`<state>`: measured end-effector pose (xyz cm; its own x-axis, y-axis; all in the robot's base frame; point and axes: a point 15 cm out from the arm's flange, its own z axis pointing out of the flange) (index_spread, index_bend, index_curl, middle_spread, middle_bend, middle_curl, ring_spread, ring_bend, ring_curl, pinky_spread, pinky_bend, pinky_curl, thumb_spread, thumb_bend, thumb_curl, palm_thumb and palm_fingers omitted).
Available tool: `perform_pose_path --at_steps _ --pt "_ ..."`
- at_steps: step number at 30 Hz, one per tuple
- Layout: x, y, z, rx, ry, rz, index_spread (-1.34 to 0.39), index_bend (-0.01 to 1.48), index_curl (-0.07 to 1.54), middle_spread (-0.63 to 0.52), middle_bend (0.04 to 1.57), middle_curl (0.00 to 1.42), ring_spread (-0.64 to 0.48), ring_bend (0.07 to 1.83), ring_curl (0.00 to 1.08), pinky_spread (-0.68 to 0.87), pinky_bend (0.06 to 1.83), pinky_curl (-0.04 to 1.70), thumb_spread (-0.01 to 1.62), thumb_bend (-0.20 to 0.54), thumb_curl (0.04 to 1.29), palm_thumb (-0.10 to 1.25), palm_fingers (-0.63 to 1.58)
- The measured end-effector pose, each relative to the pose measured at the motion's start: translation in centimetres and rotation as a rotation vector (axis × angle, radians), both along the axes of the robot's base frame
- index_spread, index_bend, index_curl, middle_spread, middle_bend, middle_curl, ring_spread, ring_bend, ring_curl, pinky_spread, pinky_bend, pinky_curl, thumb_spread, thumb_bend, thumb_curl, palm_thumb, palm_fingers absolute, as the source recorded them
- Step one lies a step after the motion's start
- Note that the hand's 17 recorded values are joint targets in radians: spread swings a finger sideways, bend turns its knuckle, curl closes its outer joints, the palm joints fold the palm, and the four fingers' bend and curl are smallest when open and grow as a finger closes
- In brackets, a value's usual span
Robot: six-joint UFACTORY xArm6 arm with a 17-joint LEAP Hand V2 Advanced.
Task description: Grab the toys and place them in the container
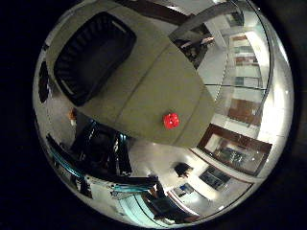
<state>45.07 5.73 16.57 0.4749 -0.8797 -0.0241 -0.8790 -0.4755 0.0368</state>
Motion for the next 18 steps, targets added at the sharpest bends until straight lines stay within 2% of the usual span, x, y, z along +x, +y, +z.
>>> perform_pose_path --at_steps 4,18 --pt "0.4 -5.2 -0.2 0.003 0.003 -0.053 -0.36 0.17 0.31 -0.04 0.22 0.34 0.06 0.4 0.22 0.27 0.6 0.11 1.09 -0.023 0.29 0.49 0.21" --pt "-1.1 -22.0 -4.6 0.017 0.071 -0.232 -0.36 0.17 0.3 -0.03 0.22 0.35 0.09 0.38 0.23 0.27 0.64 0.05 1.09 -0.023 0.29 0.49 0.22"
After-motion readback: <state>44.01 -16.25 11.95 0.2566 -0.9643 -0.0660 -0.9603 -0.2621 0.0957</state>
